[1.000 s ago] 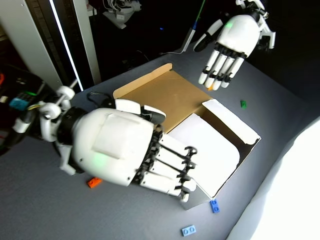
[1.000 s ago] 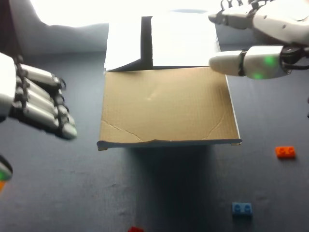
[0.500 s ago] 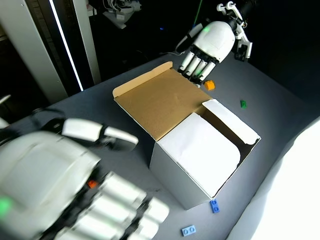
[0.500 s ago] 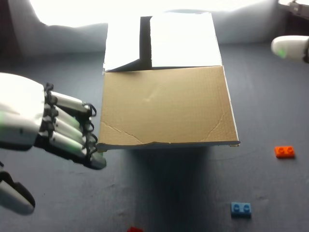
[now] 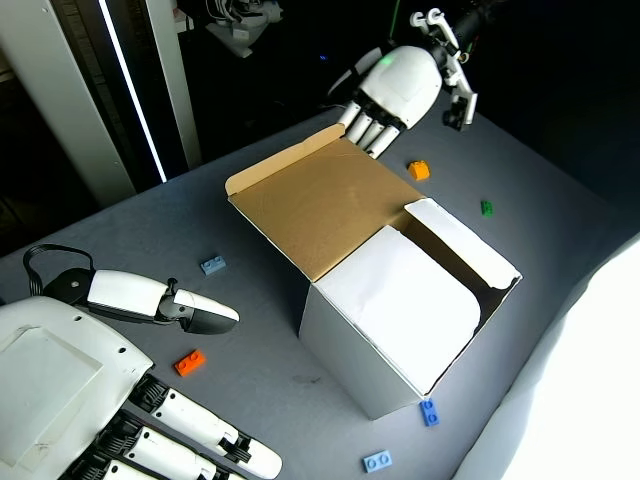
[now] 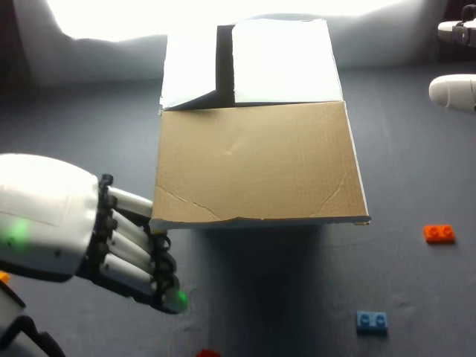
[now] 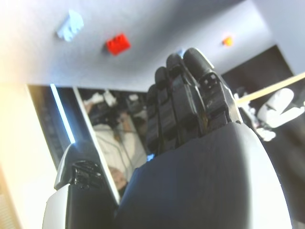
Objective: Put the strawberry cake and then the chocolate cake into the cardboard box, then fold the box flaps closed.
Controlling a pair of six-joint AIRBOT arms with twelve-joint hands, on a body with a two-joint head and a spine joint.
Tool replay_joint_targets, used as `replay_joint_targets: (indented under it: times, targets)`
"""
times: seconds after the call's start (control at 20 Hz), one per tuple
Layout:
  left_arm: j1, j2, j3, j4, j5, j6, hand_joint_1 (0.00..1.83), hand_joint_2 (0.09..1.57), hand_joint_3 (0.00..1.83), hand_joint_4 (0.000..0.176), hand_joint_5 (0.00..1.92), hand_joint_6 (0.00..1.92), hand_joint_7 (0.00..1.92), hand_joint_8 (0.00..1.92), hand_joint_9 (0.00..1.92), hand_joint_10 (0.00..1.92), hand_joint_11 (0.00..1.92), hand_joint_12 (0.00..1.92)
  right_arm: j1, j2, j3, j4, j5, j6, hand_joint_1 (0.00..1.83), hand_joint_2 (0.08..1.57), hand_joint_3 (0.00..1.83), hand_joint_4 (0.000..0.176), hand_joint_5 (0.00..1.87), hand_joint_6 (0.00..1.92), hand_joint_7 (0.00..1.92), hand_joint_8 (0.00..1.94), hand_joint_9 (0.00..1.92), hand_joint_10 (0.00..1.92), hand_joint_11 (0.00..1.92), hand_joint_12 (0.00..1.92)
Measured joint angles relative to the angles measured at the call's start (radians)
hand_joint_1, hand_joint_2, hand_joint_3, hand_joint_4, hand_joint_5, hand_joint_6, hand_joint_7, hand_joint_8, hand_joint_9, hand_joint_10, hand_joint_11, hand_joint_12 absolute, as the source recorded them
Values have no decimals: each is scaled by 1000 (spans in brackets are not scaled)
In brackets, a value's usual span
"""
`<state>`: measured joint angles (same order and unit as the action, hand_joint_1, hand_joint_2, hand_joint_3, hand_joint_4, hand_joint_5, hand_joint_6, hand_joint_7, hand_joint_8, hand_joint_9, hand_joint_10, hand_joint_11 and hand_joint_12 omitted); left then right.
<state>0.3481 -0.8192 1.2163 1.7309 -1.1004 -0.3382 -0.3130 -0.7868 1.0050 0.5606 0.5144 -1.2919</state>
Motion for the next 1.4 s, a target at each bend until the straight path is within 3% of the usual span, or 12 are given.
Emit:
replay_joint_targets:
  times: [0.3,0.4,0.5,1.1,1.4]
  targets:
    - [14,-4,-35,-20,32,2,166,1181,2,0,315,16,407,0,462,10,0,1258,0,-3,0,-4,0,-3,65,1151,1,0,267,6,344,2,354,10,0,856]
    - [5,-7,-40,-23,37,-4,148,1182,0,6,291,3,403,2,447,3,0,1241,0,-3,0,-5,2,-3,61,1150,0,0,286,7,342,1,359,6,0,850]
    - [-20,-8,-37,-37,37,-29,152,1181,1,2,328,13,397,0,449,3,0,1257,-3,-3,0,-5,2,-4,83,1153,1,0,292,7,353,5,368,9,0,848]
    - [-302,-76,159,-49,31,-180,195,1172,0,3,332,3,395,2,450,3,0,1239,-10,-5,0,-7,1,-4,57,1158,1,0,274,0,339,1,342,0,0,811]
    - [-329,-169,296,-39,14,-184,196,1178,1,0,342,6,373,1,437,0,0,1231,-10,-5,0,-7,2,-4,49,1158,0,0,277,2,343,1,356,4,0,845]
